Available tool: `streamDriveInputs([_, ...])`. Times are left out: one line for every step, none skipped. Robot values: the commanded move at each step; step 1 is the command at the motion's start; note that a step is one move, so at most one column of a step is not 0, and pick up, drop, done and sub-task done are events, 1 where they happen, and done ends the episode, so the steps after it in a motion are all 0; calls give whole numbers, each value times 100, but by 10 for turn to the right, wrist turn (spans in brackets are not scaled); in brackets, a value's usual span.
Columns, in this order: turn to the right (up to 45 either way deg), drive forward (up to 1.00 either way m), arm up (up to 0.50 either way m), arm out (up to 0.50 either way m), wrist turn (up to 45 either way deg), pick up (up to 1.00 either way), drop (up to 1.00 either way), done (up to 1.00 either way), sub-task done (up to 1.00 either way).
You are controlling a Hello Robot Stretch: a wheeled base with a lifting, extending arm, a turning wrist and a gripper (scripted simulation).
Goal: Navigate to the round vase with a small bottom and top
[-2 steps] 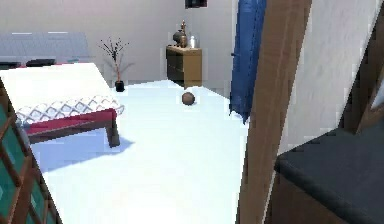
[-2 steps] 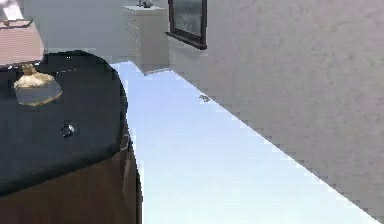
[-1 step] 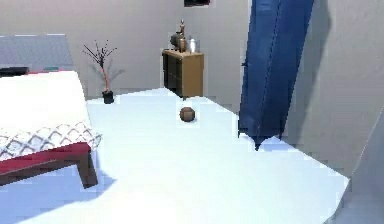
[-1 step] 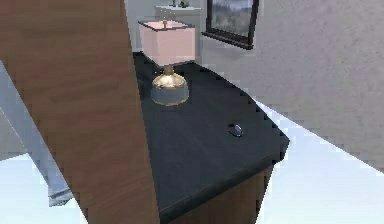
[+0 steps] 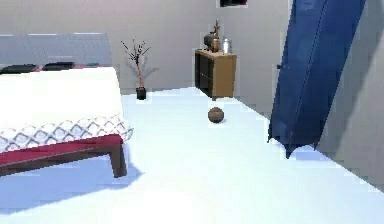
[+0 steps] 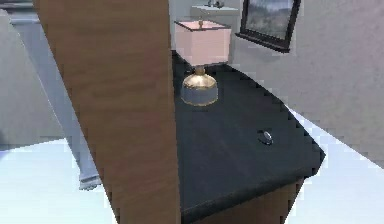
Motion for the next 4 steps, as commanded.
streamDriveInputs([0, 100, 0, 0, 0, 0, 0, 0, 0])
streamDriveInputs([-30, 0, 0, 0, 0, 0, 0, 0, 0])
streamDriveInputs([0, 55, 0, 0, 0, 0, 0, 0, 0])
streamDriveInputs([0, 100, 0, 0, 0, 0, 0, 0, 0])
